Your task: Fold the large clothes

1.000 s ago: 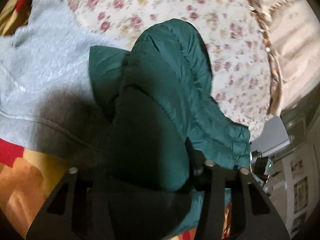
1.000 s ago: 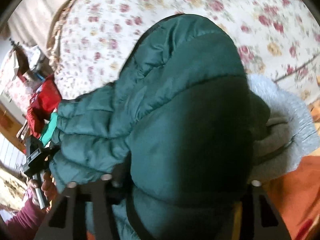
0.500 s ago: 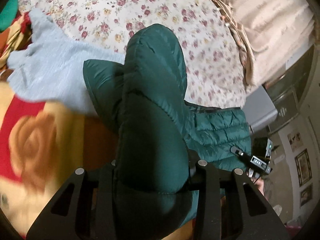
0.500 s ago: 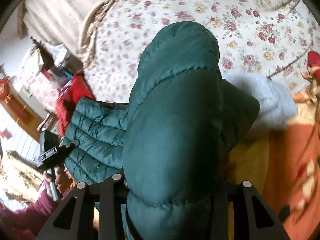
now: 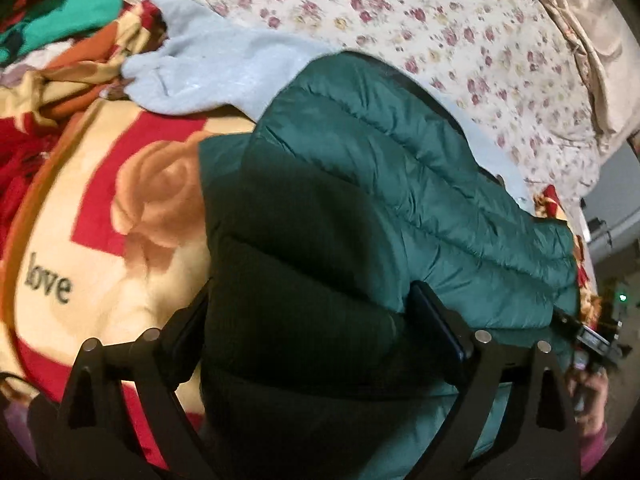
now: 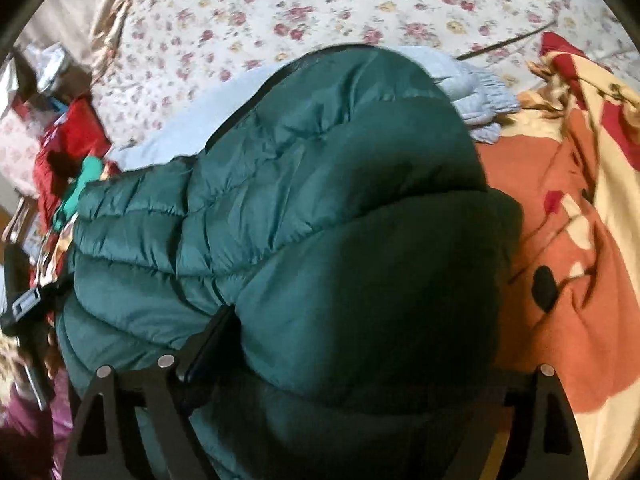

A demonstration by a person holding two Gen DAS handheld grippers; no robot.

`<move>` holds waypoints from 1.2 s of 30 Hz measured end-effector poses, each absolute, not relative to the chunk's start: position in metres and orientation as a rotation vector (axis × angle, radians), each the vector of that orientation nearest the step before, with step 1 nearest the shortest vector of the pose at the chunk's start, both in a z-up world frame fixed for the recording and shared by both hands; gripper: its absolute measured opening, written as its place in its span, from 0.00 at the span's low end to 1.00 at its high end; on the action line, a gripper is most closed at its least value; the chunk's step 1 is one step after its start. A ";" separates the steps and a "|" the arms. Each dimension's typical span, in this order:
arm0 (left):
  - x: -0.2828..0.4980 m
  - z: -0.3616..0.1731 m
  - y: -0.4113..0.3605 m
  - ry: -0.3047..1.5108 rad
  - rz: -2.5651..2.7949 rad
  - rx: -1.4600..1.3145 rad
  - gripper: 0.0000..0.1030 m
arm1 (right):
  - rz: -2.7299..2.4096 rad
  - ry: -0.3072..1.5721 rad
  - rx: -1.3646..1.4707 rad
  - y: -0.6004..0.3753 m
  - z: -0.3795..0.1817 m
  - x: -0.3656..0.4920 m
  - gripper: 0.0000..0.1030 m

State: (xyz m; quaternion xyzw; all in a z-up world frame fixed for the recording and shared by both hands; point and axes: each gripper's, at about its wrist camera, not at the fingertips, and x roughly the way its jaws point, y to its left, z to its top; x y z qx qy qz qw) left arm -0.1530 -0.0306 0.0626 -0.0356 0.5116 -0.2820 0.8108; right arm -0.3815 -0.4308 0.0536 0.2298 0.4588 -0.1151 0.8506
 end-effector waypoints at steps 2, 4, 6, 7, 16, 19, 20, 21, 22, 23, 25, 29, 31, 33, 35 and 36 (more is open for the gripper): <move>-0.163 0.077 -0.032 1.032 -0.569 -0.020 0.91 | -0.293 0.958 0.447 -0.425 0.068 -0.391 0.83; -0.173 0.090 -0.034 0.950 -0.551 0.042 0.91 | -0.341 0.947 0.401 -0.421 0.083 -0.401 0.83; -0.184 0.104 -0.038 0.876 -0.535 0.112 0.91 | -0.380 0.918 0.346 -0.416 0.100 -0.408 0.84; -0.187 0.108 -0.039 0.850 -0.533 0.140 0.91 | -0.405 0.898 0.317 -0.413 0.109 -0.412 0.84; -0.223 0.130 -0.069 0.741 -0.527 0.144 0.91 | -0.402 0.753 0.302 -0.358 0.155 -0.407 0.85; -0.234 0.130 -0.078 0.733 -0.526 0.137 0.91 | -0.373 0.722 0.316 -0.335 0.154 -0.400 0.86; -0.238 0.131 -0.080 0.729 -0.528 0.139 0.91 | -0.356 0.720 0.321 -0.328 0.153 -0.397 0.86; -0.241 0.130 -0.083 0.723 -0.529 0.141 0.91 | -0.338 0.725 0.326 -0.320 0.150 -0.393 0.86; -0.245 0.130 -0.085 0.715 -0.531 0.145 0.91 | -0.324 0.729 0.329 -0.312 0.148 -0.389 0.86; -0.249 0.131 -0.087 0.707 -0.531 0.149 0.91 | -0.319 0.729 0.328 -0.308 0.146 -0.387 0.86; -0.255 0.132 -0.089 0.689 -0.523 0.155 0.91 | -0.322 0.731 0.319 -0.296 0.141 -0.382 0.86; -0.261 0.131 -0.092 0.677 -0.520 0.163 0.91 | -0.329 0.727 0.300 -0.279 0.133 -0.377 0.86; -0.262 0.129 -0.093 0.678 -0.520 0.164 0.91 | -0.326 0.730 0.291 -0.274 0.130 -0.376 0.86; -0.263 0.127 -0.093 0.686 -0.520 0.167 0.91 | -0.334 0.736 0.270 -0.269 0.127 -0.373 0.86; -0.264 0.124 -0.095 0.690 -0.517 0.168 0.91 | -0.344 0.742 0.260 -0.266 0.125 -0.372 0.87; -0.265 0.122 -0.095 0.692 -0.517 0.169 0.91 | -0.351 0.742 0.256 -0.265 0.124 -0.371 0.87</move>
